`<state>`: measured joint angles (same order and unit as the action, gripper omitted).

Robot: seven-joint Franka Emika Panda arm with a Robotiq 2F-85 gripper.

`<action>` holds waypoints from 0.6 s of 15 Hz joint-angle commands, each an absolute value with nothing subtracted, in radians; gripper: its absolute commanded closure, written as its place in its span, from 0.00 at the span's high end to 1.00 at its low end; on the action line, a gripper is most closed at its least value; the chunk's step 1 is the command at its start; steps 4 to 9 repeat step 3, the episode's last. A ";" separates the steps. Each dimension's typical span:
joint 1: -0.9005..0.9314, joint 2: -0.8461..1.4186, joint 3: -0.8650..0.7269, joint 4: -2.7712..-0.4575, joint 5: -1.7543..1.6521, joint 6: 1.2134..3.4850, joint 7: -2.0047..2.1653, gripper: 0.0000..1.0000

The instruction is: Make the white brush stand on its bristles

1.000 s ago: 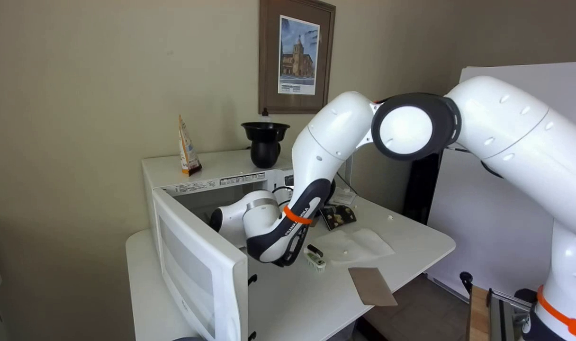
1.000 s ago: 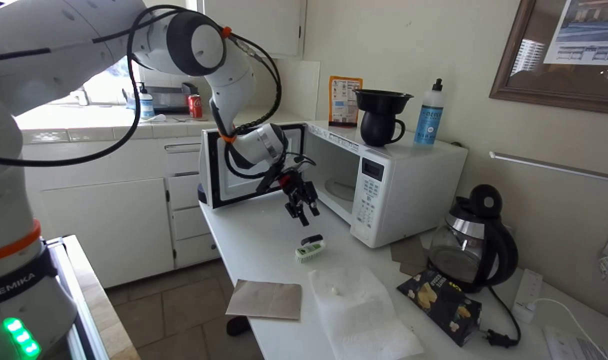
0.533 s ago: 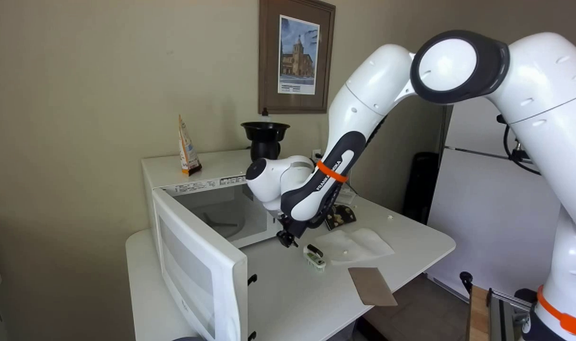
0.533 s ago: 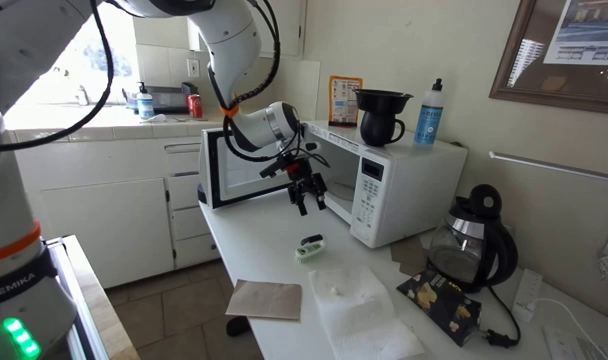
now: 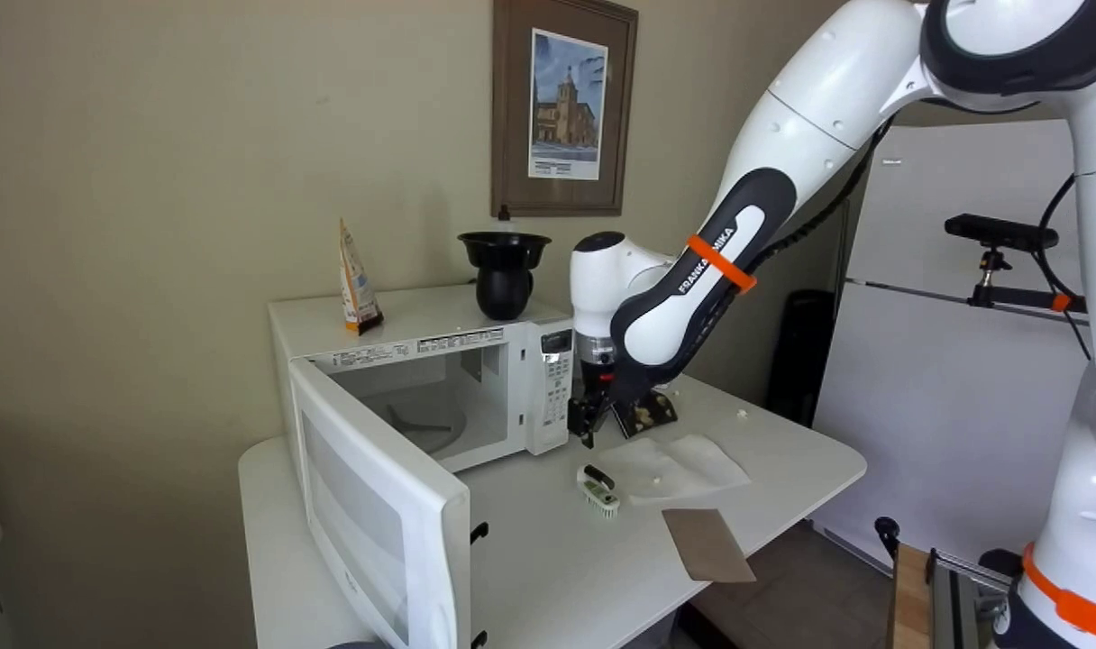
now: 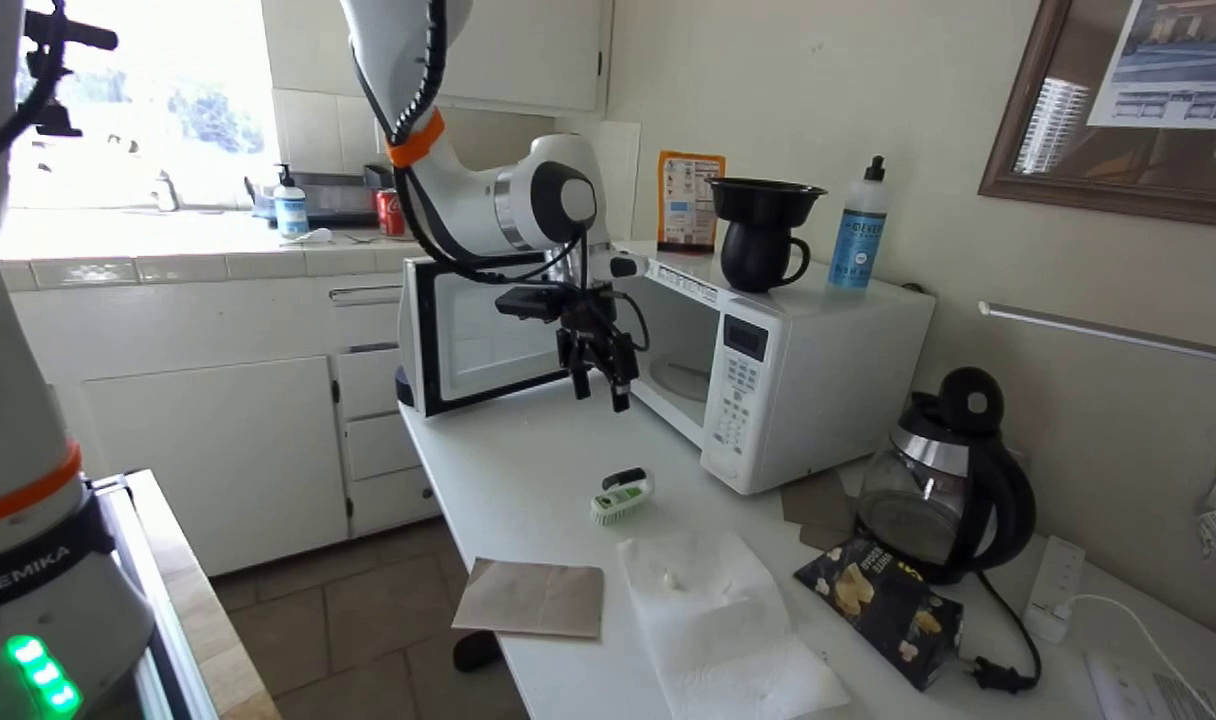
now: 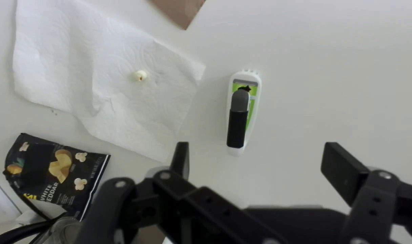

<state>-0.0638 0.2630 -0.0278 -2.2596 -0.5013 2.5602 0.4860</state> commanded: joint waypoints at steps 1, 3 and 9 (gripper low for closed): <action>-0.009 0.254 -0.086 -2.262 -0.482 2.563 0.472 1.00; 0.006 0.269 -0.096 -2.250 -0.483 2.563 0.474 1.00; 0.006 0.269 -0.096 -2.250 -0.483 2.563 0.474 1.00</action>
